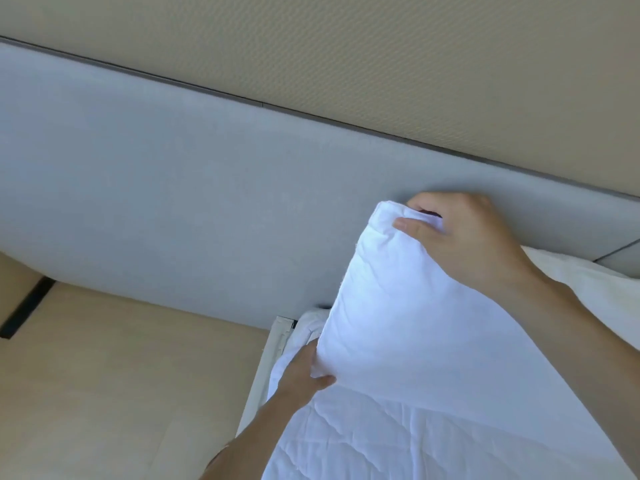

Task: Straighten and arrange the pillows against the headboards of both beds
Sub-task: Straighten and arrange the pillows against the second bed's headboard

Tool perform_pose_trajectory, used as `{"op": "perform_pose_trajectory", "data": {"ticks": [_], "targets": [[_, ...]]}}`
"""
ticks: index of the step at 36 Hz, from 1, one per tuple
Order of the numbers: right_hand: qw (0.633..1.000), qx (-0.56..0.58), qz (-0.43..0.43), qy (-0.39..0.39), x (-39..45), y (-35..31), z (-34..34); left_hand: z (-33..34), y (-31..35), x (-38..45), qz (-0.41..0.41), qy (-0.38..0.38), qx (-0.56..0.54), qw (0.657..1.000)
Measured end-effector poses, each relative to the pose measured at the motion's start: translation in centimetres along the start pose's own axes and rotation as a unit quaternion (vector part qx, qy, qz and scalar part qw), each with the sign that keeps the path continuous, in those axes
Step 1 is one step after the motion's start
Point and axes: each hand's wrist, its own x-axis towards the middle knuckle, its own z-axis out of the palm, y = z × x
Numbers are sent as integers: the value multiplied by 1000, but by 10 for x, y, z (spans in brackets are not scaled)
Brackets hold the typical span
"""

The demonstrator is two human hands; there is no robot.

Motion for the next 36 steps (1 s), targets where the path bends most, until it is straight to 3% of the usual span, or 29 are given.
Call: {"op": "perform_pose_trajectory", "data": {"ticks": [9,16,21,26,30,36], "targets": [[991,26,-3,131,-9,-3,-2,-3,-17,6,-5,89,5,996],[984,30,23,177,-9,1,-1,-5,-26,17,-9,142,64,988],[990,40,2,137,-7,3,4,-11,-34,14,-30,123,168,978],[991,78,-15,111,-6,2,-4,-51,-59,13,-68,68,171,981],[989,115,9,97,-23,22,-9,-86,-9,3,-48,-5,156,987],[987,88,93,99,-59,86,-29,-90,155,-20,144,-31,69,987]]}}
